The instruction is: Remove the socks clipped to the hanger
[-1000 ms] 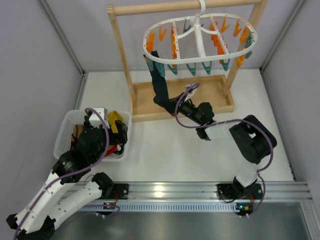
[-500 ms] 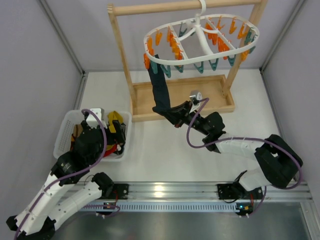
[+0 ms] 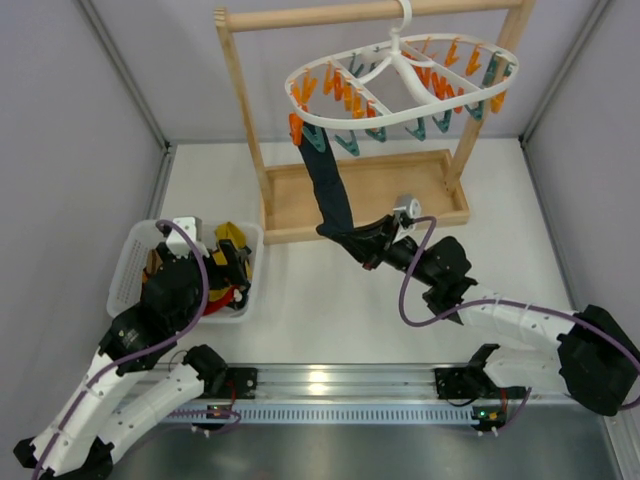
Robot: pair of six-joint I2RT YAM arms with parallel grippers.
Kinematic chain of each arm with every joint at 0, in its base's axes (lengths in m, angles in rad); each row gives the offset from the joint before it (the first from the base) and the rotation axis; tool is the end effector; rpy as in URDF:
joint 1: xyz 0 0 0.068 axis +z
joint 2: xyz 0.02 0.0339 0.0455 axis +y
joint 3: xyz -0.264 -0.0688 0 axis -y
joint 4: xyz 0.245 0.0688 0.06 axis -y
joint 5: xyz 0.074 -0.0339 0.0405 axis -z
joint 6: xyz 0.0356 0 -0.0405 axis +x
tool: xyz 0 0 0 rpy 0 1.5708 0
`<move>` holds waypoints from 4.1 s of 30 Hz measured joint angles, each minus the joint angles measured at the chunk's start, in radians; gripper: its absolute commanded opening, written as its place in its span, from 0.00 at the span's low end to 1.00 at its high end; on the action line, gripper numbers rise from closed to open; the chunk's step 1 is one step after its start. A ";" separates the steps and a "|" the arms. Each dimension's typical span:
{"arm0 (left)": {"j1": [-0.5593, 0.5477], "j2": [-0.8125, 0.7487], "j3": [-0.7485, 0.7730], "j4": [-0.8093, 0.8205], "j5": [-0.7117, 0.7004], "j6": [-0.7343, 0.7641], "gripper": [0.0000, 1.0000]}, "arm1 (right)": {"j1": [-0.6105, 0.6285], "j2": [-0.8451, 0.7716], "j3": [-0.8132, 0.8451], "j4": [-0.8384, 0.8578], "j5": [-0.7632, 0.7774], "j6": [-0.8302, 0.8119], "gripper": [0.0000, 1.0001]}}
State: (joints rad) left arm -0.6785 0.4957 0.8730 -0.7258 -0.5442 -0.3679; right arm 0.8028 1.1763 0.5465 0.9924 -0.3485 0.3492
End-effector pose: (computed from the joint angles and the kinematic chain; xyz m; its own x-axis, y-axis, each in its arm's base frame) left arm 0.0829 -0.0432 0.3494 -0.3049 -0.1494 -0.9406 0.0519 0.9835 -0.1731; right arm 0.1666 0.1900 0.2995 -0.0757 0.3846 -0.9200 -0.9280 0.3104 0.2061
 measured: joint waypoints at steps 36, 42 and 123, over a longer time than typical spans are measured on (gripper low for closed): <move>0.118 -0.020 0.000 0.000 0.026 -0.004 0.99 | -0.018 0.559 0.611 -0.261 -0.246 0.029 0.00; 0.120 -0.020 0.000 0.000 0.032 -0.004 0.99 | -0.023 0.396 0.415 -0.274 -0.238 0.008 0.00; 0.350 0.840 0.506 0.924 1.095 -0.272 0.82 | -0.213 -0.182 0.076 -0.381 -0.396 0.095 0.00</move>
State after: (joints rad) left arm -0.3283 1.3354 1.3788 0.1978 0.5507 -0.6403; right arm 0.5900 0.9943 0.6228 0.6117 -0.7444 0.4446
